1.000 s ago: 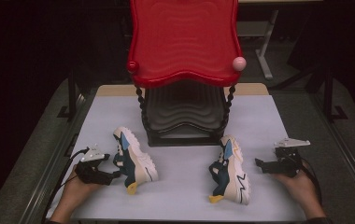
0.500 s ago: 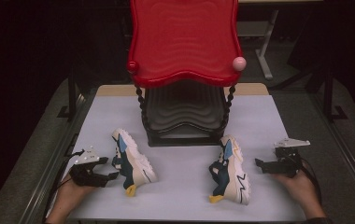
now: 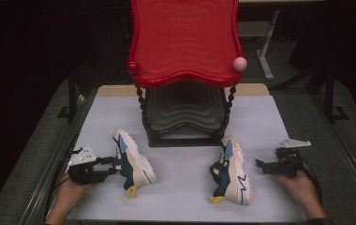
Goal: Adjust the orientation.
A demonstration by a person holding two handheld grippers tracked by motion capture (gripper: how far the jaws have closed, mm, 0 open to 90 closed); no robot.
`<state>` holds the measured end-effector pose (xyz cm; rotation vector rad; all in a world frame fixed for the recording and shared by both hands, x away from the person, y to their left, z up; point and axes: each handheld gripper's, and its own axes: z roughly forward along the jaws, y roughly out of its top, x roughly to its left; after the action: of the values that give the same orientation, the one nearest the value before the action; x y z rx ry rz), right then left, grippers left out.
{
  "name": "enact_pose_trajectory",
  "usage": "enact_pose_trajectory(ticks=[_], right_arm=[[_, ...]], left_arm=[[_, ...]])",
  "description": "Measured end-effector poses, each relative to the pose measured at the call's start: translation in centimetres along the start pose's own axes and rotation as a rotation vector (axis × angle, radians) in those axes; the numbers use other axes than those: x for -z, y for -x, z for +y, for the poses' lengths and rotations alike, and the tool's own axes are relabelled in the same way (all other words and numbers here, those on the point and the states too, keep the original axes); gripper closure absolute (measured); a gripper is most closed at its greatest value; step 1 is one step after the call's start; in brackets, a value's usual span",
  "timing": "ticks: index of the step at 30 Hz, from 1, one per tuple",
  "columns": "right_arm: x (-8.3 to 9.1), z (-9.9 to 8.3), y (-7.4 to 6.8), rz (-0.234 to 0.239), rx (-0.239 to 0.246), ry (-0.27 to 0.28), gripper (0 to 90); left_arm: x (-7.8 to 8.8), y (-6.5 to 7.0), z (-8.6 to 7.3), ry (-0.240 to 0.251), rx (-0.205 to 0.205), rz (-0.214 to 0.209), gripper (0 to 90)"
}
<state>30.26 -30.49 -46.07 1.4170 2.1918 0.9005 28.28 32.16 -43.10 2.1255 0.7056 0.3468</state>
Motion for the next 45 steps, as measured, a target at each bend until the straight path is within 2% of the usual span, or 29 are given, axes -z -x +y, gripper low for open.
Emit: enact_pose_trajectory(ticks=[2,5,17,26,35,39,45], right_arm=[[0.0,0.0,0.0,0.000,0.000,0.000,4.4],[0.0,0.0,0.0,0.000,0.000,0.000,4.4],[0.0,0.0,0.0,0.000,0.000,0.000,4.4],[0.0,0.0,0.0,0.001,0.000,0.000,4.4],[0.0,0.0,0.0,0.001,-0.001,0.001,4.4],[0.0,0.0,0.0,0.001,-0.001,0.001,4.4],[0.0,0.0,0.0,0.001,-0.001,0.000,4.4]], left_arm=[[-0.1,0.0,0.3,0.000,-0.019,-0.018,65.8],[-0.1,0.1,0.4,0.000,-0.034,-0.017,71.2],[0.6,0.2,0.1,0.002,-0.036,-0.027,72.6],[3.3,-0.4,-1.7,0.012,0.007,-0.002,73.2],[5.9,-0.9,-3.5,0.048,0.064,0.012,73.5],[6.2,-0.9,-3.4,0.055,0.068,0.009,73.6],[6.0,-1.1,-1.6,0.049,0.045,-0.011,74.0]])
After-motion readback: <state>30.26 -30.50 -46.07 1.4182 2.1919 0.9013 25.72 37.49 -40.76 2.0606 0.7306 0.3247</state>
